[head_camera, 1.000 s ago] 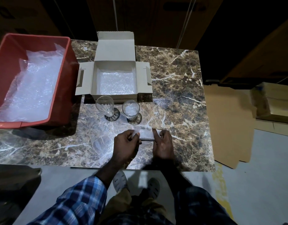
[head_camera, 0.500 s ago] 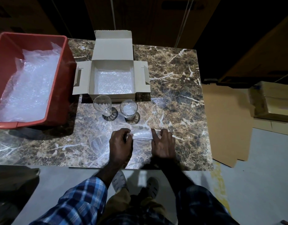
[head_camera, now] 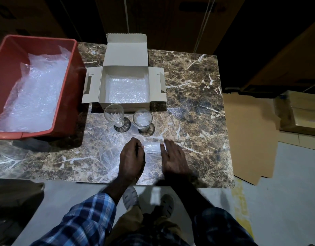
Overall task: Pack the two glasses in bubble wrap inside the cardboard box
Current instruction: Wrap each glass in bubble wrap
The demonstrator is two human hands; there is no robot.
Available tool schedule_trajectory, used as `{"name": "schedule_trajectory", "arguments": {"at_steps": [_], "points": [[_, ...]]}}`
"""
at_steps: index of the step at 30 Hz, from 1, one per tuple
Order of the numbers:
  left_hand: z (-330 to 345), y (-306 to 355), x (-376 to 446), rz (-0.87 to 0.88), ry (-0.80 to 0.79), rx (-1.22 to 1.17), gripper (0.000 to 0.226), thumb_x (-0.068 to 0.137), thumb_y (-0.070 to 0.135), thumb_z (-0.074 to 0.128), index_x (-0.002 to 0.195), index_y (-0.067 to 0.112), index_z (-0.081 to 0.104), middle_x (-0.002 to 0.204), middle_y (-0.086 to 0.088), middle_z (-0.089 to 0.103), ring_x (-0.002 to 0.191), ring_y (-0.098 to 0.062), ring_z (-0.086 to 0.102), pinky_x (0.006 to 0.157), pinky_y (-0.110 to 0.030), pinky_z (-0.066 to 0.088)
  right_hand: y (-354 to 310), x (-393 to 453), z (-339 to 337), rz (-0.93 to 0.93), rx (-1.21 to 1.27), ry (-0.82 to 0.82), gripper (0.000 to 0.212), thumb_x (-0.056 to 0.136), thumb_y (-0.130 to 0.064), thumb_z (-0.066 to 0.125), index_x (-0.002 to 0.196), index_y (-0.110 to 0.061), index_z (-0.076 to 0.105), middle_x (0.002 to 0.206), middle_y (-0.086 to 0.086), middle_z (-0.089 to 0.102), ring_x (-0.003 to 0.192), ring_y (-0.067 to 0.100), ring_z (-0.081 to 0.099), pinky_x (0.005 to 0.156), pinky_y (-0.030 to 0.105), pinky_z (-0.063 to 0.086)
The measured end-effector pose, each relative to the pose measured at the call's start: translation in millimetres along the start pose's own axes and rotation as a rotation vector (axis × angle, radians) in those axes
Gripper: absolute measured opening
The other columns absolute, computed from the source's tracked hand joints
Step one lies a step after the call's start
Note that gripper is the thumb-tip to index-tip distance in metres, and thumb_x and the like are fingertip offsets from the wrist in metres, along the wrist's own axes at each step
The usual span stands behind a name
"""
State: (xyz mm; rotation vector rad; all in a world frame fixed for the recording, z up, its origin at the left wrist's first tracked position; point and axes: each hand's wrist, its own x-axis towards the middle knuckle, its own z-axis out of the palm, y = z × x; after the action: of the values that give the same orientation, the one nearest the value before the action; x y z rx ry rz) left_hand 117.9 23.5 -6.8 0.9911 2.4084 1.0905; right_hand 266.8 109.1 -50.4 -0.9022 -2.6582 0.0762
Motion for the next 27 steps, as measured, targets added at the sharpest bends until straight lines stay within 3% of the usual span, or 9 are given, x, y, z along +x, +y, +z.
{"name": "schedule_trajectory", "arguments": {"at_steps": [3,7,11,14,17,21,24,27], "points": [[0.3,-2.3,2.2,0.038,-0.004,0.012,0.019,0.092,0.003,0.060,0.083,0.014,0.048,0.073,-0.001,0.054,0.068,-0.021,0.049,0.061,-0.026,0.028,-5.0,-0.5,4.9,-0.112,0.071,0.052,0.046,0.105,-0.002,0.024,0.122,0.006,0.067,0.132,0.023,0.062,0.124,0.037,0.060,0.116,0.044,0.031],[1.2,-7.5,3.5,0.132,-0.032,0.059,0.005,0.092,0.010,0.053,0.089,0.013,0.054,0.080,-0.002,0.055,0.075,-0.023,0.050,0.067,-0.030,0.032,-12.7,-7.0,9.1,-0.043,0.135,0.030,0.050,0.106,-0.006,0.020,0.129,0.004,0.063,0.137,0.023,0.059,0.128,0.036,0.057,0.113,0.047,0.039],[4.4,-13.4,1.7,0.123,-0.029,0.100,0.022,0.093,0.021,0.048,0.104,0.010,0.063,0.090,-0.006,0.062,0.088,-0.025,0.051,0.077,-0.023,0.028,-13.7,-9.0,7.2,-0.017,0.160,-0.011,0.047,0.097,-0.003,0.034,0.137,-0.004,0.059,0.142,0.024,0.053,0.133,0.038,0.050,0.115,0.048,0.038],[3.6,-12.5,1.9,0.101,0.050,0.113,0.014,0.092,0.018,0.051,0.099,0.009,0.060,0.091,-0.007,0.058,0.087,-0.029,0.050,0.080,-0.027,0.031,-15.7,-7.0,5.0,-0.005,0.180,-0.044,0.051,0.091,-0.002,0.041,0.139,-0.005,0.057,0.146,0.024,0.049,0.136,0.040,0.047,0.115,0.050,0.035],[-2.3,-6.7,-2.8,0.322,0.091,0.172,0.011,0.091,0.004,0.056,0.099,0.004,0.062,0.097,-0.010,0.055,0.090,-0.029,0.049,0.083,-0.034,0.037,-15.1,-7.8,3.5,-0.025,0.175,-0.080,0.055,0.089,-0.003,0.042,0.142,-0.006,0.054,0.150,0.023,0.044,0.140,0.039,0.043,0.116,0.050,0.029],[7.4,-9.4,-14.7,0.621,-0.044,0.176,0.025,0.090,-0.002,0.063,0.116,-0.004,0.064,0.117,-0.018,0.061,0.109,-0.035,0.058,0.094,-0.041,0.047,-14.9,-9.8,4.9,-0.035,0.188,-0.072,0.053,0.087,-0.002,0.058,0.140,-0.004,0.054,0.153,0.021,0.041,0.144,0.036,0.038,0.120,0.046,0.024],[23.1,-26.0,-21.5,0.631,-0.203,0.322,0.051,0.089,-0.003,0.054,0.139,-0.008,0.049,0.148,-0.023,0.046,0.144,-0.035,0.038,0.117,-0.047,0.033,-14.4,-10.7,5.9,-0.021,0.203,-0.086,0.066,0.083,-0.008,0.074,0.144,-0.003,0.049,0.155,0.019,0.040,0.147,0.032,0.032,0.124,0.044,0.018],[20.6,-30.8,-24.0,0.546,-0.287,0.467,0.065,0.085,0.005,0.043,0.149,-0.005,0.036,0.158,-0.022,0.033,0.152,-0.032,0.017,0.122,-0.048,0.017,-7.8,-12.2,6.8,-0.065,0.128,-0.200,0.092,0.077,-0.025,0.083,0.152,-0.006,0.033,0.161,0.017,0.029,0.152,0.029,0.021,0.125,0.043,0.008]]}}
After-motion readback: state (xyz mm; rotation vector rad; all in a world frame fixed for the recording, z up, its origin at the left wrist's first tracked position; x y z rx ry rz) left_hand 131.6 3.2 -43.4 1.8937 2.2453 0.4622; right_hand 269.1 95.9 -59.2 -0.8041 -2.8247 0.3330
